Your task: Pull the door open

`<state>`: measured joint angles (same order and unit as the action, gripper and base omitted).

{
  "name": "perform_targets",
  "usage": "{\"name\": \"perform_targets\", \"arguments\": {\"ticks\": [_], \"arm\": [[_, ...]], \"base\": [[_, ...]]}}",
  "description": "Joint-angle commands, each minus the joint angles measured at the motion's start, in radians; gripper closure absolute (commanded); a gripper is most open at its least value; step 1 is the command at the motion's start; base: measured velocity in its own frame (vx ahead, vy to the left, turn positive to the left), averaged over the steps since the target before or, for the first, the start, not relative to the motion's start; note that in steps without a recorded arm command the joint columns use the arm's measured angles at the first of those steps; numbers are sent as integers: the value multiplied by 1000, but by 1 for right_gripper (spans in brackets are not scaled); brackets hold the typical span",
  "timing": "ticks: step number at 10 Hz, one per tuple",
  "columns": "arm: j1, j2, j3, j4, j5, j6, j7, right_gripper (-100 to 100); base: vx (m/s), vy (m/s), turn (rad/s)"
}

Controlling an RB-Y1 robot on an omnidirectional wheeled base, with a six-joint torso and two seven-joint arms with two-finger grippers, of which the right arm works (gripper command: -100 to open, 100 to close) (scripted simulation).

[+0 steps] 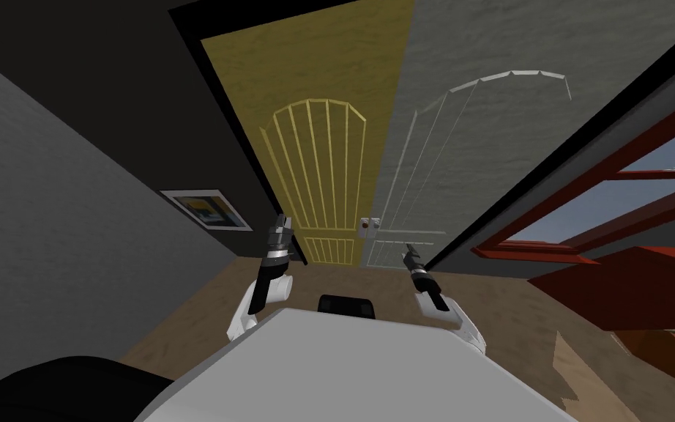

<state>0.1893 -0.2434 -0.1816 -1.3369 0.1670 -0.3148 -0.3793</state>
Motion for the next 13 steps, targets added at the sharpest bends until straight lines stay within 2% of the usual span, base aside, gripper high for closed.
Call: {"name": "perform_targets", "arguments": {"ticks": [1, 3, 4, 6, 8, 9, 10, 13], "arm": [[-2, -10, -30, 20, -9, 0, 1, -100], [-25, -16, -59, 46, -20, -2, 2, -100], [-39, -13, -59, 51, -22, -4, 3, -100], [-60, -3, -50, 54, -23, -9, 3, -100], [-92, 16, -22, 48, -20, -16, 3, -100], [-86, 7, -33, 53, -22, -11, 3, -100], [-86, 7, -33, 53, -22, -11, 3, 100], [-86, 7, -33, 53, -22, -11, 3, 100]], "base": [[40, -32, 116], [115, -51, 143], [174, -72, 224], [199, 13, 159], [217, 94, 219], [113, 57, 55], [-15, -7, -51], [-35, -18, -3]]}}
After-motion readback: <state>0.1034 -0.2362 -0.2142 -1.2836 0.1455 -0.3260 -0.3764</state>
